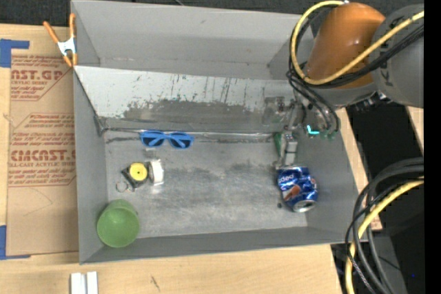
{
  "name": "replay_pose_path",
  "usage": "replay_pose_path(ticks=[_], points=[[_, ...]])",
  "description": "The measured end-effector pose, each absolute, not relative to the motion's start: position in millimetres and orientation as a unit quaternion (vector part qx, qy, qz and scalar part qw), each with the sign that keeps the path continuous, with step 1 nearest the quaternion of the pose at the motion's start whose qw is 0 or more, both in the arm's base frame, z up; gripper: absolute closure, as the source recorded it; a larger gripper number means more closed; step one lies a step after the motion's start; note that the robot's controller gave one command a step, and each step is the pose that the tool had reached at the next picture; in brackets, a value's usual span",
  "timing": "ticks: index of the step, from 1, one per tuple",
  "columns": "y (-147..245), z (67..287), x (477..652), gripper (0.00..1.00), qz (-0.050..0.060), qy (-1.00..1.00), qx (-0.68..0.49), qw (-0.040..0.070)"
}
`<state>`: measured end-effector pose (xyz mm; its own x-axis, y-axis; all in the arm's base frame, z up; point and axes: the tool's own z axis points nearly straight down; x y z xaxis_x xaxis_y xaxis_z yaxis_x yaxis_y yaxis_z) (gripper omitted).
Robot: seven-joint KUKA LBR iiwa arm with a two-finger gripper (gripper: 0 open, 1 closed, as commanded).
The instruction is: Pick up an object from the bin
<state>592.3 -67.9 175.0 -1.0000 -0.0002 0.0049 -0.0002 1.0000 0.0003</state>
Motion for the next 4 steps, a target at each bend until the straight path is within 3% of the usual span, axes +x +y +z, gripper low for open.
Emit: replay_pose_path(ticks=[1,2,3,4], points=[[-142,68,566.8,0.00,-0.003,-0.998,-0.064,-0.002],[-41,100,561.5,0.00,-0.001,-0.999,0.054,-0.001],[-125,100,585.2,0.00,0.000,-0.976,0.218,-0.001],[-96,71,564.5,0.00,-0.001,-0.772,0.635,-0.001]])
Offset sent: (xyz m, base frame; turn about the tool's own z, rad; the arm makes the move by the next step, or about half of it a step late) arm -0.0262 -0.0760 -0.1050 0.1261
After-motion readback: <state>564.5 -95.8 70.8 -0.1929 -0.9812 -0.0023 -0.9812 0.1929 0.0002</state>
